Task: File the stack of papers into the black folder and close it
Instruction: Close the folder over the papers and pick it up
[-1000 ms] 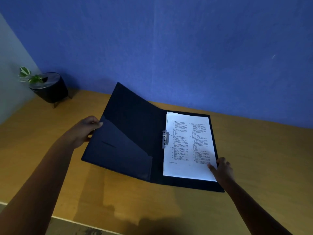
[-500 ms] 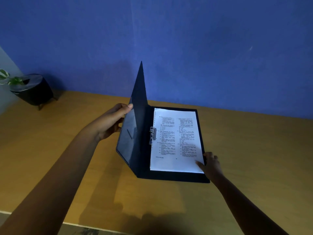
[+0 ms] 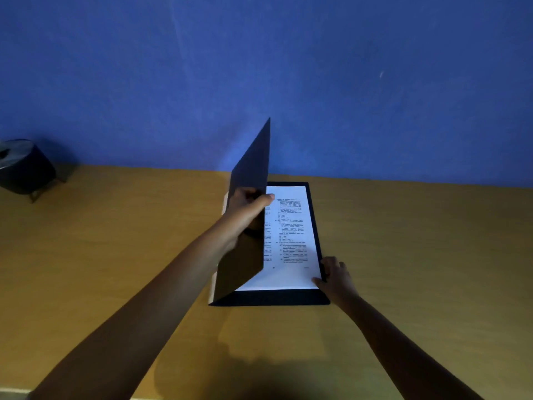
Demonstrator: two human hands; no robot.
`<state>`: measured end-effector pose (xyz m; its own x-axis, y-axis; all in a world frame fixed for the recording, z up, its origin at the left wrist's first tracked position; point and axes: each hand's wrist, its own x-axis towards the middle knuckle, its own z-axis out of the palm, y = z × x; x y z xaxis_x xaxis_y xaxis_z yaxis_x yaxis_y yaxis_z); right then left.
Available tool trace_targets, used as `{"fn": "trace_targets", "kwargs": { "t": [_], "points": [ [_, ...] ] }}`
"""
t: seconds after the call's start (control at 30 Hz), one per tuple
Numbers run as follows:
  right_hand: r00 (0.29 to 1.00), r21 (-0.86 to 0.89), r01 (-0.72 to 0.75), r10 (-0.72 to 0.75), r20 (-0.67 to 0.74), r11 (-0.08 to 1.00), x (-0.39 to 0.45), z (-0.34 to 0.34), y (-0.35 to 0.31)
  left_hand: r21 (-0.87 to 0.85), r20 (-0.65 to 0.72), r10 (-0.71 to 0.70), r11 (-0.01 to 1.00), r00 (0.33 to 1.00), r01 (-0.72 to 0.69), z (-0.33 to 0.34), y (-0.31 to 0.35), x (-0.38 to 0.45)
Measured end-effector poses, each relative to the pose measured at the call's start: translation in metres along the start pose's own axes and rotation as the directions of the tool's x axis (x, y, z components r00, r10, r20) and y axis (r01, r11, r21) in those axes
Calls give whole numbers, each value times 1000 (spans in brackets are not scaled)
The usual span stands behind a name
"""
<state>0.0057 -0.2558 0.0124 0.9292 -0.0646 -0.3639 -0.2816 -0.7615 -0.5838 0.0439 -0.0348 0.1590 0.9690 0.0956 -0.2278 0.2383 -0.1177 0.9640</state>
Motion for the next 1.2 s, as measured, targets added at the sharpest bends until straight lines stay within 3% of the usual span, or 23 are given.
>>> {"fn": "trace_targets", "kwargs": {
  "t": [0.3,0.5,0.63,0.7,0.87,0.97,1.13,1.2],
  "points": [
    [996,357,-66,39,82,932,11,-13,16,368,-109,-113,918,988,146,102,-49,13],
    [991,454,-84,29,127,887,-2,-21,28,648,-59,-123,750,991,132,142,-98,6],
    [993,425,-57,5,121,904,-8,-26,31,791,-21,-100,607,995,77,152,-119,-2],
    [989,364,-78,27,145,928,-9,-27,32,809,-10,-106,583,994,70,152,-123,-2],
    [979,201,-144,110,174,969,-9,-33,36,735,-9,-61,677,998,48,129,-117,5],
    [973,108,-114,88,215,988,-10,-35,32,751,-79,-8,657,997,65,90,-115,10],
    [951,129,-82,39,308,988,-13,-32,16,792,-345,-78,511,935,335,18,-124,12],
    [946,172,-79,20,323,982,-15,-28,11,724,-444,-166,512,880,462,-6,-132,8]
  ]
}}
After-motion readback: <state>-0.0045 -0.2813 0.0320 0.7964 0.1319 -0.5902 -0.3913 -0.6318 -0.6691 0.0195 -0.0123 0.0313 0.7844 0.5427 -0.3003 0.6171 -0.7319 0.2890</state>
